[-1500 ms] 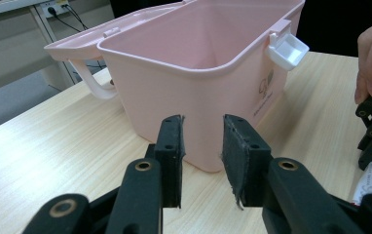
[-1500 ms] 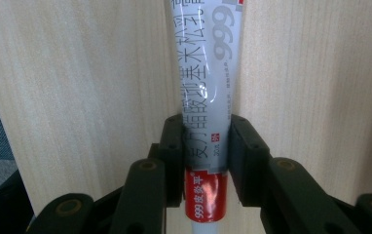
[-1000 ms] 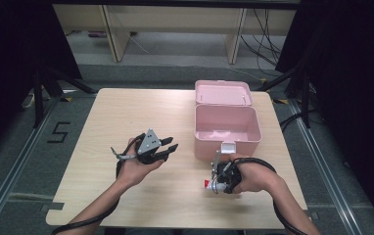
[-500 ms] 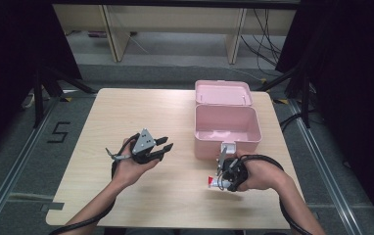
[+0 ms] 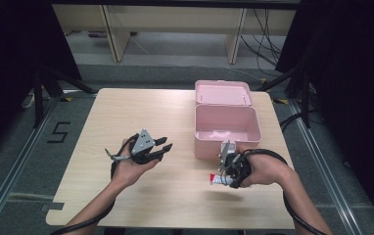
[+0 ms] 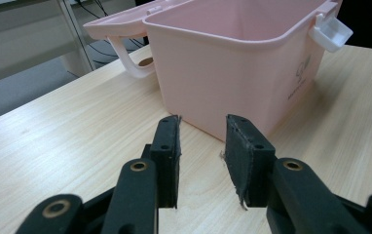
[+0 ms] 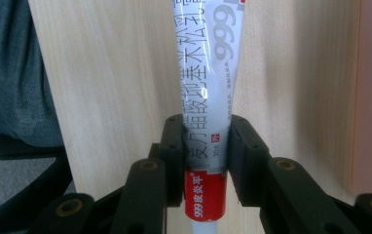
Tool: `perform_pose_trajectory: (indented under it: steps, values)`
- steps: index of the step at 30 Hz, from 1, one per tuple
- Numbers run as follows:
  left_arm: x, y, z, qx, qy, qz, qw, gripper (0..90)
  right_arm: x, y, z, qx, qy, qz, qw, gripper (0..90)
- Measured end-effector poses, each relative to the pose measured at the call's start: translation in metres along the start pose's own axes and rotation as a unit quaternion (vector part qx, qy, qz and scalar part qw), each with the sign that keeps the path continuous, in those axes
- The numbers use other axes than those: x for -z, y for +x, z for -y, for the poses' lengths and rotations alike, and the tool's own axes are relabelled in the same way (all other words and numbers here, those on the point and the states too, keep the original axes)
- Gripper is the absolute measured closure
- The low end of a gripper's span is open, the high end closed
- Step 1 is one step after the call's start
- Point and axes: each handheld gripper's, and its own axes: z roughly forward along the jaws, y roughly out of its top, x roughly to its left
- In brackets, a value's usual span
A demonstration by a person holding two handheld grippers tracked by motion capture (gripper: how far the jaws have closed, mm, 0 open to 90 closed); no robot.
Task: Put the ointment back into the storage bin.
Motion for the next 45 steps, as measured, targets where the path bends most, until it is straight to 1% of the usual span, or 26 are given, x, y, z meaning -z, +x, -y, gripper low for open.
perform_pose_trajectory:
  steps: [4, 5, 6, 7, 8, 9, 12, 16, 17, 20, 21, 24, 26, 28, 30, 32, 33, 34, 35, 36, 37, 38, 40, 41, 44, 45]
  values:
    - [0.004, 0.001, 0.0, 0.0, -0.002, -0.001, 1.0, 65.6, 0.004, -0.001, 0.0, -0.01, 0.009, 0.004, 0.9999, 71.5]
    - [0.005, 0.001, 0.001, 0.002, -0.006, 0.0, 1.0, 65.6, 0.005, -0.001, -0.001, -0.015, 0.005, 0.0, 0.9999, 71.5]
    - [0.007, 0.001, 0.001, 0.002, -0.005, -0.002, 1.0, 65.5, 0.005, -0.001, -0.001, -0.009, 0.001, 0.0, 1.0, 71.5]
    - [0.007, 0.002, 0.001, 0.002, -0.005, -0.002, 1.0, 65.5, 0.007, -0.002, -0.002, -0.007, 0.009, 0.003, 0.9999, 71.5]
    - [0.008, 0.002, 0.002, 0.004, -0.005, -0.003, 1.0, 65.5, 0.007, -0.005, -0.002, 0.014, 0.004, 0.005, 0.9999, 71.5]
    - [0.008, 0.003, 0.003, 0.004, -0.004, -0.004, 1.0, 65.5, 0.01, -0.002, -0.003, -0.014, 0.01, 0.002, 0.9999, 71.5]
    - [0.009, 0.004, 0.005, 0.007, -0.003, -0.006, 0.9999, 65.2, 0.014, -0.002, -0.004, -0.013, 0.008, 0.006, 0.9999, 71.5]
    - [0.008, 0.003, 0.008, 0.01, -0.001, -0.006, 0.9999, 64.5, 0.018, -0.007, -0.004, 0.007, 0.007, 0.006, 0.9999, 71.5]
    - [0.008, 0.003, 0.008, 0.01, -0.001, -0.007, 0.9999, 64.4, 0.019, -0.006, -0.004, -0.001, 0.003, 0.002, 1.0, 71.5]
    - [0.008, 0.003, 0.009, 0.009, 0.001, -0.006, 0.9999, 64.3, 0.021, -0.008, -0.002, -0.007, 0.004, 0.008, 0.9999, 71.5]
    - [0.008, 0.003, 0.009, 0.008, 0.001, -0.006, 0.9999, 64.3, 0.021, -0.009, -0.002, -0.004, 0.001, 0.004, 1.0, 71.5]
    - [0.008, 0.003, 0.01, 0.01, 0.001, -0.007, 0.9999, 64.2, 0.023, -0.01, 0.0, -0.005, 0.005, 0.009, 0.9999, 71.5]
    - [0.008, 0.003, 0.01, 0.012, 0.001, -0.008, 0.9999, 64.2, 0.024, -0.012, 0.0, 0.003, -0.001, 0.009, 1.0, 71.5]
    - [0.007, 0.003, 0.012, 0.013, -0.002, -0.004, 0.9999, 64.1, 0.026, -0.011, 0.0, -0.013, 0.004, 0.005, 0.9999, 71.5]
    - [0.008, 0.002, 0.012, 0.012, 0.002, -0.006, 0.9999, 64.1, 0.027, -0.014, 0.0, 0.001, 0.005, 0.009, 0.9999, 71.5]
    - [0.008, 0.003, 0.012, 0.012, 0.002, -0.007, 0.9999, 64.1, 0.028, -0.015, 0.001, 0.005, 0.002, 0.013, 0.9999, 71.5]
    - [0.008, 0.003, 0.013, 0.013, 0.002, -0.007, 0.9999, 64.1, 0.03, -0.014, 0.0, -0.006, 0.007, 0.011, 0.9999, 71.5]
    - [0.008, 0.003, 0.013, 0.013, 0.002, -0.007, 0.9999, 64.1, 0.031, -0.014, 0.0, -0.005, 0.007, 0.014, 0.9999, 71.5]
    - [0.008, 0.003, 0.013, 0.012, 0.002, -0.008, 0.9999, 64.0, 0.031, -0.016, -0.001, 0.009, 0.004, 0.015, 0.9998, 71.5]
    - [0.008, 0.003, 0.013, 0.013, -0.002, -0.005, 0.9999, 64.0, 0.033, -0.015, -0.001, -0.004, 0.008, 0.012, 0.9999, 71.5]
    - [0.008, 0.004, 0.013, 0.013, -0.002, -0.006, 0.9999, 64.0, 0.034, -0.017, -0.001, 0.004, 0.006, 0.013, 0.9999, 71.5]
    - [0.008, 0.004, 0.013, 0.013, -0.002, -0.006, 0.9999, 63.9, 0.035, -0.016, -0.001, -0.005, 0.006, 0.015, 0.9999, 71.5]
    - [0.008, 0.004, 0.013, 0.013, -0.002, -0.006, 0.9999, 63.9, 0.036, -0.017, -0.003, 0.001, 0.003, 0.014, 0.9999, 71.5]
    - [0.008, 0.004, 0.013, 0.013, -0.002, -0.006, 0.9999, 63.8, 0.038, -0.017, -0.003, -0.006, 0.005, 0.017, 0.9998, 71.5]
    - [0.009, 0.003, 0.014, 0.015, 0.002, -0.009, 0.9999, 63.8, 0.04, -0.02, -0.004, 0.01, 0.006, 0.016, 0.9998, 71.5]
    - [0.009, 0.003, 0.014, 0.016, 0.002, -0.009, 0.9998, 63.8, 0.041, -0.02, -0.004, 0.009, 0.006, 0.017, 0.9998, 71.5]
